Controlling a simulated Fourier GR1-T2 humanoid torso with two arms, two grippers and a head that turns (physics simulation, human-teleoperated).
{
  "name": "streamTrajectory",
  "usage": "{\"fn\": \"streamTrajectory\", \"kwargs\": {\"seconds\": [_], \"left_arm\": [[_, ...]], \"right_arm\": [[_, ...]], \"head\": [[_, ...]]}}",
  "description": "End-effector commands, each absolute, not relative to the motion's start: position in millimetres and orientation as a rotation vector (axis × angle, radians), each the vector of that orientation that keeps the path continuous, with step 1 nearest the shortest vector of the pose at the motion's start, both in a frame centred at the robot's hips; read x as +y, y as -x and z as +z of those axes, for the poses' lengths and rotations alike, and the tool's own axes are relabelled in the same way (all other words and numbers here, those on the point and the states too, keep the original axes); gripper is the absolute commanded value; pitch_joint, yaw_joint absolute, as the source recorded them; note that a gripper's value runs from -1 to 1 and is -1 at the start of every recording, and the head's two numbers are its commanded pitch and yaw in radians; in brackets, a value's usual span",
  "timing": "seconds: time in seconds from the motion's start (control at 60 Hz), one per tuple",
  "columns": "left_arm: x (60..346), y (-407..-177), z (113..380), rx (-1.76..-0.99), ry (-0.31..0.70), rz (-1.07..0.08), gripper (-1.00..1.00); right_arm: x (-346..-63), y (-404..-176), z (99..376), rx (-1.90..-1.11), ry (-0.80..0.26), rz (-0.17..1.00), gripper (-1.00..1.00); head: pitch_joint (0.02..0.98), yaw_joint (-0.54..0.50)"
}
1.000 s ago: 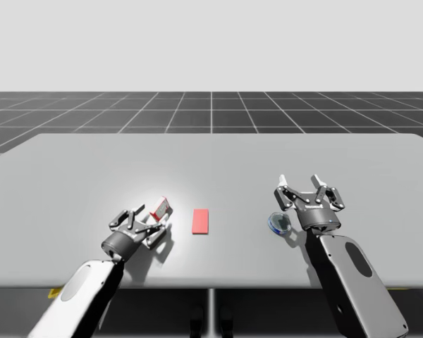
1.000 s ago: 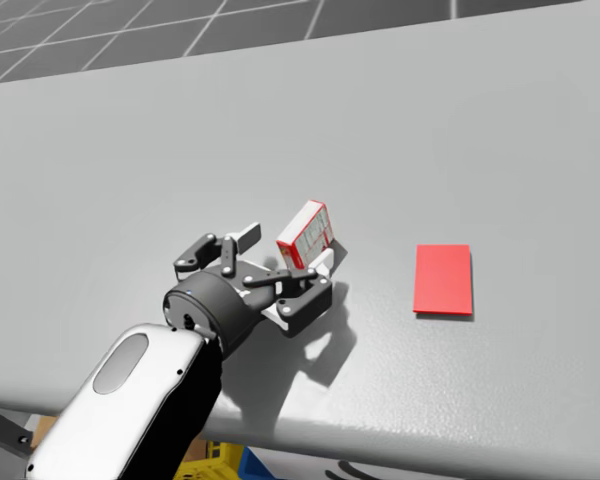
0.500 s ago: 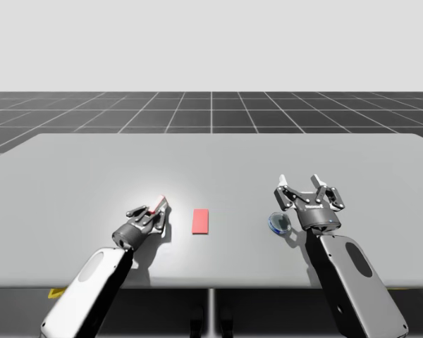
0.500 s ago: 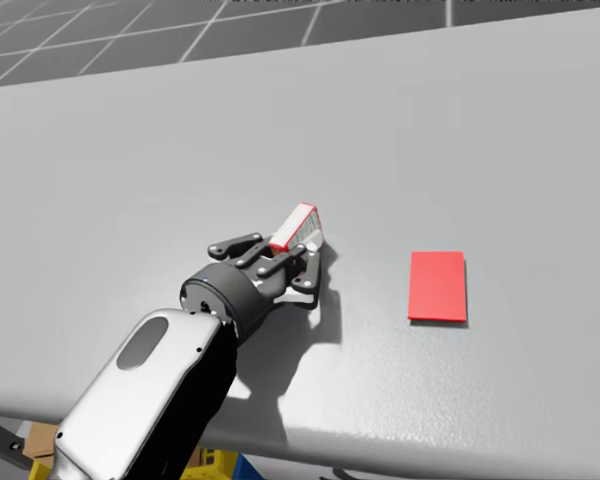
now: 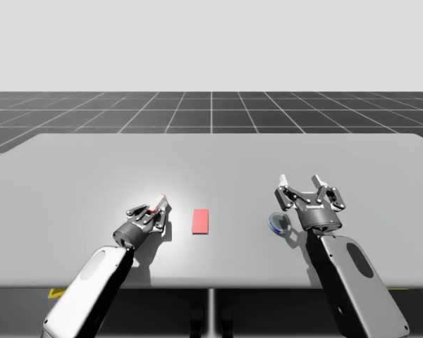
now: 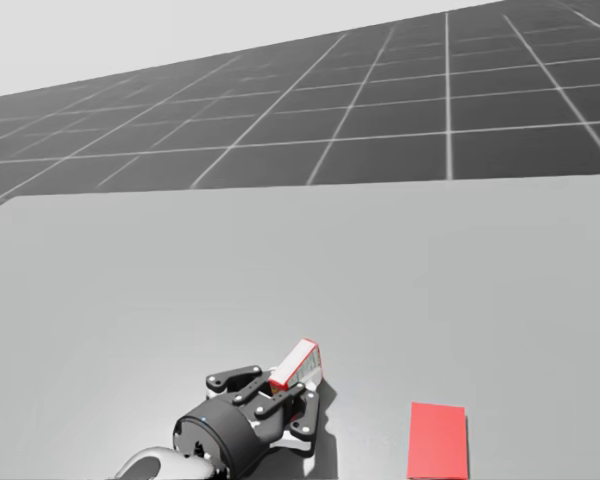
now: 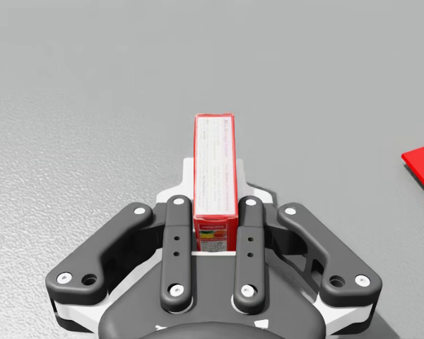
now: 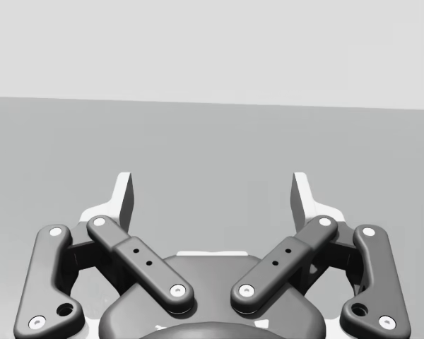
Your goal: Look at the card. If it is red, pick the object on the left. If it is green, pick the object on the right.
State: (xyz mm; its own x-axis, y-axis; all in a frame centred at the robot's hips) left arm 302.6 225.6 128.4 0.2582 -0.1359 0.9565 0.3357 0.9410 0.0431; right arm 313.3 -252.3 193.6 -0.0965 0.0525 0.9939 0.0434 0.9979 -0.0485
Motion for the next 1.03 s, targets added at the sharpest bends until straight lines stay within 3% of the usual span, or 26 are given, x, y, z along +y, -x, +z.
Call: {"fn": "streamTrajectory", "kwargs": {"seconds": [0.017,0.25,0.533,0.717,0.883,1.033], "left_arm": [[223,-294,114,-1.22,0.216,-0.374,1.0],[221,-293,121,-1.238,0.217,-0.385,1.0],[224,-302,200,-1.364,0.234,-0.389,1.0],[229,-306,238,-1.433,0.216,-0.391,1.0],[229,-305,279,-1.526,0.199,-0.384,1.0],[226,-302,322,-1.638,0.182,-0.369,1.0]], "right_arm": [[-253,-313,193,-1.668,0.073,0.007,-1.0],[-253,-313,193,-1.661,0.068,0.01,-1.0],[-254,-313,193,-1.656,0.066,0.016,-1.0],[-254,-314,194,-1.655,0.061,0.021,-1.0],[-253,-312,196,-1.631,-0.009,0.009,-1.0],[-255,-312,196,-1.634,0.002,0.015,-1.0]], "head": [[0.48,0.31],[0.434,0.31],[0.425,0.32],[0.419,0.32],[0.417,0.32],[0.417,0.32]]}}
